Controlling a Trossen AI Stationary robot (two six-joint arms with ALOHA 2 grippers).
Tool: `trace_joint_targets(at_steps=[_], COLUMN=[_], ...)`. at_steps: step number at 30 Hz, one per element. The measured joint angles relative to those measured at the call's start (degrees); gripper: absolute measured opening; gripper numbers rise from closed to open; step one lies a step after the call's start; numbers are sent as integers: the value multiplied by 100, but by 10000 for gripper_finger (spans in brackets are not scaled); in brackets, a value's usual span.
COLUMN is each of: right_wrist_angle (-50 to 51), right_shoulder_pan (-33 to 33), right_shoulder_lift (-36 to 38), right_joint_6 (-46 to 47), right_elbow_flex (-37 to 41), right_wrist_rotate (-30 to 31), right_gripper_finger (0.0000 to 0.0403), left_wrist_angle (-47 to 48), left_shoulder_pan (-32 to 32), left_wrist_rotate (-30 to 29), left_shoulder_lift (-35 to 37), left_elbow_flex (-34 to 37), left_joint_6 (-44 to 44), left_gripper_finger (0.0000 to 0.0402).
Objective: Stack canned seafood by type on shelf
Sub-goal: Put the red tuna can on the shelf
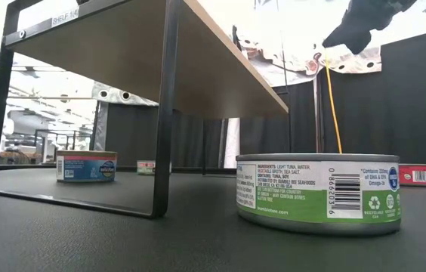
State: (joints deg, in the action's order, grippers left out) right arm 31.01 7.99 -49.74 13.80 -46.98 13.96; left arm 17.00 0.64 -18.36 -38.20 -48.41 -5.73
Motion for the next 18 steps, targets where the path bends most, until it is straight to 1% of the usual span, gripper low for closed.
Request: trace_joint_targets(at_steps=[3, 6, 10, 13, 17, 18], right_wrist_angle=[25, 63, 143, 387, 990, 1183], right_shoulder_pan=[0, 0, 0, 0, 0, 0], right_shoulder_lift=[-1, 0, -2, -4, 6, 11], right_joint_6=[55, 114, 477, 745, 1136, 1282], right_elbow_flex=[-69, -87, -87, -87, -87, -87], right_wrist_rotate=[160, 286, 276, 256, 219, 202], right_gripper_finger=[0, 0, 0, 0, 0, 0], left_wrist_angle=[776, 1384, 1633, 1900, 1785, 1708], left_shoulder_pan=[-186, -373, -585, -625, -624, -624], left_wrist_rotate=[-17, -3, 21, 194, 473, 480], left_shoulder_lift=[-146, -251, -259, -269, -277, -281], left_elbow_flex=[-479, -790, -843, -835, -624, -571], left_joint_6=[54, 177, 72, -144, -118, 29], left_gripper_finger=[16, 16, 17, 17, 17, 17])
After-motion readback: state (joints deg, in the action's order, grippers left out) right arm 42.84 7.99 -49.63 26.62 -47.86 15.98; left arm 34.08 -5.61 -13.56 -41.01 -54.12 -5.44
